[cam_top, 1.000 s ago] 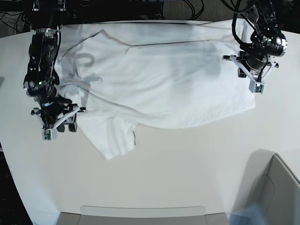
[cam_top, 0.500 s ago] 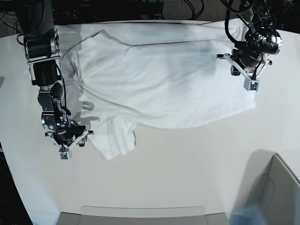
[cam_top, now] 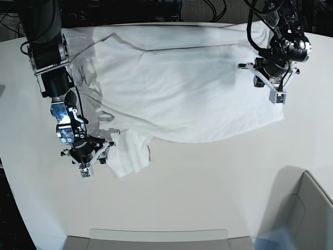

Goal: Fold the T-shirt properly
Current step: 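Grasp the shirt's hem corner with the right gripper and fold it inward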

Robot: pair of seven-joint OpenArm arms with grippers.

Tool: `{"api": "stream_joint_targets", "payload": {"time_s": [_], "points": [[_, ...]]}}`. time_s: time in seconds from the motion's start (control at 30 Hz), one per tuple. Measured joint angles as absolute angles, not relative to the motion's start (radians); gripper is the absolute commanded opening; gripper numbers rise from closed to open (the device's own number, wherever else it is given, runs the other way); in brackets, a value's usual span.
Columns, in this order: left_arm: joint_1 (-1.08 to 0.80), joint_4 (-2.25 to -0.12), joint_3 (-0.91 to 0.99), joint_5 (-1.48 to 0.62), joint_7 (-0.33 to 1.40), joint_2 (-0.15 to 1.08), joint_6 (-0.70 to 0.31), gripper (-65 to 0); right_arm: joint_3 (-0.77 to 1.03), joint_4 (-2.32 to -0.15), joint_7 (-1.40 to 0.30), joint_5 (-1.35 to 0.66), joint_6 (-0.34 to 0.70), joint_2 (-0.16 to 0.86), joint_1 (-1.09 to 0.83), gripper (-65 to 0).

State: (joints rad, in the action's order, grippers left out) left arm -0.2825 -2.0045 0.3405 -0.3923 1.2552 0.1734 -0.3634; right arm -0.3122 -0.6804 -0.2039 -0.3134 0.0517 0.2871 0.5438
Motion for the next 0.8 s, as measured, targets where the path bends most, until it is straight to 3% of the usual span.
{"api": "stream_joint_targets", "payload": {"time_s": [0.13, 0.33, 0.53, 0.8], "points": [[-0.282, -2.004, 0.34, -0.398, 1.255, 0.161, -0.366, -65.0, -0.314, -0.746, -0.205, -0.318, 0.063, 0.273, 0.519, -36.3], [-0.282, -2.004, 0.34, -0.393, 1.255, 0.165, -0.364, -65.0, -0.319, -0.572, -0.197, -0.318, 0.057, 0.266, 0.59, -36.3], [-0.282, -2.004, 0.34, -0.395, 1.256, 0.166, -0.364, -65.0, -0.318, -0.443, -0.049, -0.33, 0.063, 0.244, 0.604, -36.4], [-0.282, -2.004, 0.34, -0.395, 1.256, 0.166, -0.364, -65.0, -0.401, -0.564, -0.048, -0.342, 0.12, 0.235, 0.534, -36.4]]}}
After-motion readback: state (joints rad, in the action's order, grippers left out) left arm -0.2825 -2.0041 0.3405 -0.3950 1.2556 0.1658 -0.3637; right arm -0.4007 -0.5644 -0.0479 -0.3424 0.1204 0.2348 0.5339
